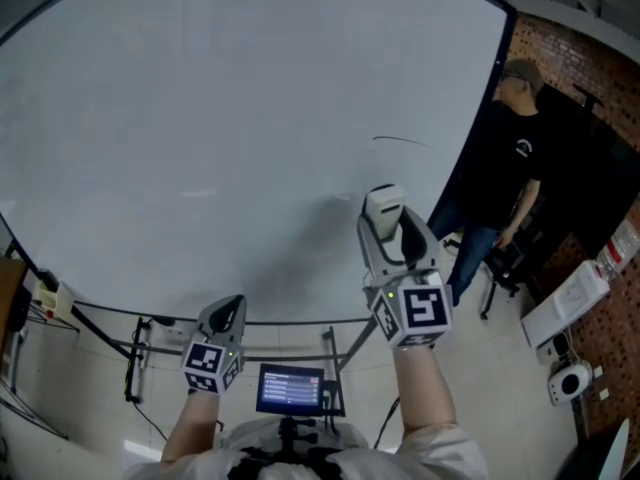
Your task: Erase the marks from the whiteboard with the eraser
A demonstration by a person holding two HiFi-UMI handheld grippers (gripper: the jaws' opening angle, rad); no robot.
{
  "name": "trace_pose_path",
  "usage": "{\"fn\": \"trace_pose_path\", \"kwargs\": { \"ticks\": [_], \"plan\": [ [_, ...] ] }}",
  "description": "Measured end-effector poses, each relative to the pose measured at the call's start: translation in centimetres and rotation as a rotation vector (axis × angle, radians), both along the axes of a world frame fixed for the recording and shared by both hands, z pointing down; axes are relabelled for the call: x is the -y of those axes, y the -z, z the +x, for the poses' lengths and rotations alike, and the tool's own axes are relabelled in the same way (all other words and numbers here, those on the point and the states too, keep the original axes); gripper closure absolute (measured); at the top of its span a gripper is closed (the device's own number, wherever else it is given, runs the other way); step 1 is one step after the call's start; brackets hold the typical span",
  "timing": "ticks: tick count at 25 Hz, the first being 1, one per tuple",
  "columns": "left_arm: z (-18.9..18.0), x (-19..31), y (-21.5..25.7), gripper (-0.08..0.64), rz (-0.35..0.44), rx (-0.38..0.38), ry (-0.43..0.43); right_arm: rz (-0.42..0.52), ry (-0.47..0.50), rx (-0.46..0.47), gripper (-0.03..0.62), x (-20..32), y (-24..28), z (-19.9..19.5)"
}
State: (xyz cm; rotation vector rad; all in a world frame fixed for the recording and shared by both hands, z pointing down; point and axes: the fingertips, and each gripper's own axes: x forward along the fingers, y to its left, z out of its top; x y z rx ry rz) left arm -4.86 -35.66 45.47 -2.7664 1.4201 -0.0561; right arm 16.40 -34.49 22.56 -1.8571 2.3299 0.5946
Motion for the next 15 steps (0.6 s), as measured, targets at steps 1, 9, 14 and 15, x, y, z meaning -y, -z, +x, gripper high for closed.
{"fn": "trace_pose_path", "kwargs": {
  "ticks": [1,9,14,15],
  "plan": [
    [-0.1,0.1,-0.1,0.566,-0.001,-0.002,0.001,0.03,-0.011,-0.035,0.328,0.6,2.1,-0.5],
    [-1.2,1.2,-0.9,0.566,-0.02,-0.023,0.033,0.146,-0.067,-0.217,0.328,3.3,9.2,-6.2],
    [-1.9,2.2,-1.1,0.566,-0.019,-0.029,0.045,0.175,-0.07,-0.213,0.328,3.8,9.4,-5.9],
    [-1.9,2.4,-1.3,0.566,-0.02,-0.03,0.043,0.17,-0.08,-0.191,0.328,3.9,9.4,-5.5]
  ]
}}
